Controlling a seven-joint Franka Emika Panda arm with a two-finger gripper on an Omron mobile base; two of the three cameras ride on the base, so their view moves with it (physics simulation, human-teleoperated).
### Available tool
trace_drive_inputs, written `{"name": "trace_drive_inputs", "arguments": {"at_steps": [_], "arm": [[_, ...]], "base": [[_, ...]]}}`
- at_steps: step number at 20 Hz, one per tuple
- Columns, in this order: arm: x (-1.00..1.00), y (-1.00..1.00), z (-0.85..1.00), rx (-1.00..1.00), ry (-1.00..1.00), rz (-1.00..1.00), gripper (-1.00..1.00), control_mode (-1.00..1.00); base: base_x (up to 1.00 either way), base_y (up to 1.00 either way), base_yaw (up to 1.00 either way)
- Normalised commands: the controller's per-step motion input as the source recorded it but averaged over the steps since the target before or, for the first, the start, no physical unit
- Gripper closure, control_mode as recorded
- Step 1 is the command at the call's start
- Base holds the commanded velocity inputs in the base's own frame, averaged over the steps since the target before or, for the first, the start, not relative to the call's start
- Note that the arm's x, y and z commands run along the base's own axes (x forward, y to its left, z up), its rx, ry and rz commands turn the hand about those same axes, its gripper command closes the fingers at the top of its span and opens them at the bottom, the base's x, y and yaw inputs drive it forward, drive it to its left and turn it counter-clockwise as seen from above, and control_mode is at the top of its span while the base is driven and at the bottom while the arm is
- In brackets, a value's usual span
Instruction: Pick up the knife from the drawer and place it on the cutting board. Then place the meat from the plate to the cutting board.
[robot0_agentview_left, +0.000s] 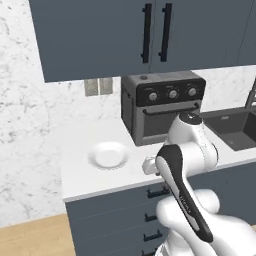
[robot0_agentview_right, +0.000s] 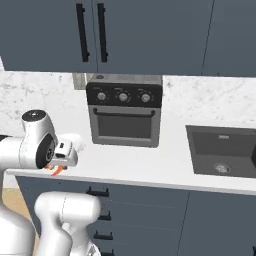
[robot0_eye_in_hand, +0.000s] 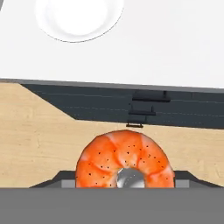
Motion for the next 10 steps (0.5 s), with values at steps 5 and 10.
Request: {"name": "trace_drive_inputs", "arguments": {"at_steps": [5,10], "arm": [[0.0,0.0,0.0,0.0,0.0,0.0,1.0,1.0],[0.0,0.0,0.0,0.0,0.0,0.0,1.0,1.0]], "base": [[-0.33,-0.99,0.0],[-0.16,-1.0,0.0]]}}
